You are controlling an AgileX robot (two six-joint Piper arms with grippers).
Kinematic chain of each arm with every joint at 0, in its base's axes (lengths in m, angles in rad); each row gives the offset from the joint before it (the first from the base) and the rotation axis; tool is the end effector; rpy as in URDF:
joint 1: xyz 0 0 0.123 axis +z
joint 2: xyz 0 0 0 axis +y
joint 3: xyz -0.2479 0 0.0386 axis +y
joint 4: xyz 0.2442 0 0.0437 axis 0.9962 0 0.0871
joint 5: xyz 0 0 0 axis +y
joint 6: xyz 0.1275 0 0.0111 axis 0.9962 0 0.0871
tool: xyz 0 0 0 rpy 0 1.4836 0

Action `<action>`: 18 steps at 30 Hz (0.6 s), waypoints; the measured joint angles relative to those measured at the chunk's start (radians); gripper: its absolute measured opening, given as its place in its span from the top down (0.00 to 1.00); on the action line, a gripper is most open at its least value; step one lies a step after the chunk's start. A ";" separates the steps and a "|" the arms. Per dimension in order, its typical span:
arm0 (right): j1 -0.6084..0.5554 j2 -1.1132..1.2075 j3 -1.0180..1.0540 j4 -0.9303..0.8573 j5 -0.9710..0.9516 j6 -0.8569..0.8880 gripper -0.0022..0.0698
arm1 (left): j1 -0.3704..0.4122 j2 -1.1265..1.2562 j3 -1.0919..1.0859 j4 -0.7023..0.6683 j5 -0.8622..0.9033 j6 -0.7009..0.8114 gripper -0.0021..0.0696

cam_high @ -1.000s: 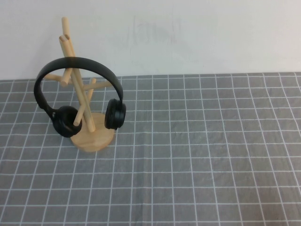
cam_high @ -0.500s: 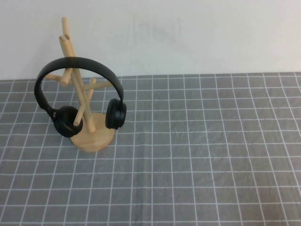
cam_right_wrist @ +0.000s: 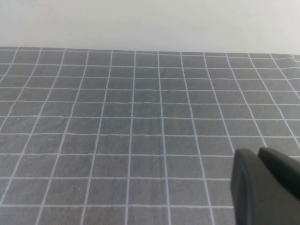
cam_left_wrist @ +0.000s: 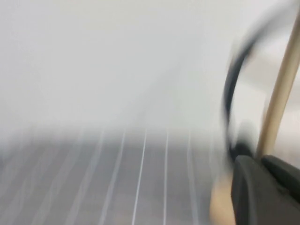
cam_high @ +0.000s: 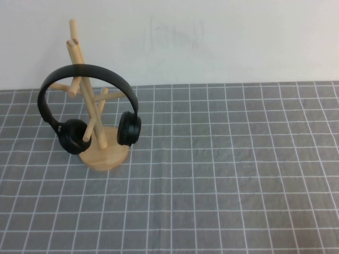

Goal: Take out the headphones from the headphone stand

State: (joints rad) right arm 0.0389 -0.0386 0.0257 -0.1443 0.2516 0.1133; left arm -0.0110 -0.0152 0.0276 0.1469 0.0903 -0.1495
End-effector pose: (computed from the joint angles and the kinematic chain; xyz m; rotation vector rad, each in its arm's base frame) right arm 0.1210 0.0001 0.1798 -0.0297 1.7195 -0.0216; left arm 0.1242 0.0003 0.1966 -0.0041 1.5853 -0.0006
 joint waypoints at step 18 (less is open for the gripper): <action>0.000 0.000 0.000 0.000 0.000 0.000 0.98 | 0.000 0.000 0.000 0.016 -0.970 -0.022 0.98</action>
State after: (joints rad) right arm 0.0389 -0.0386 0.0257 -0.1443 0.2516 0.1133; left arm -0.0110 -0.0152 0.0276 0.1630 -0.8801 -0.1715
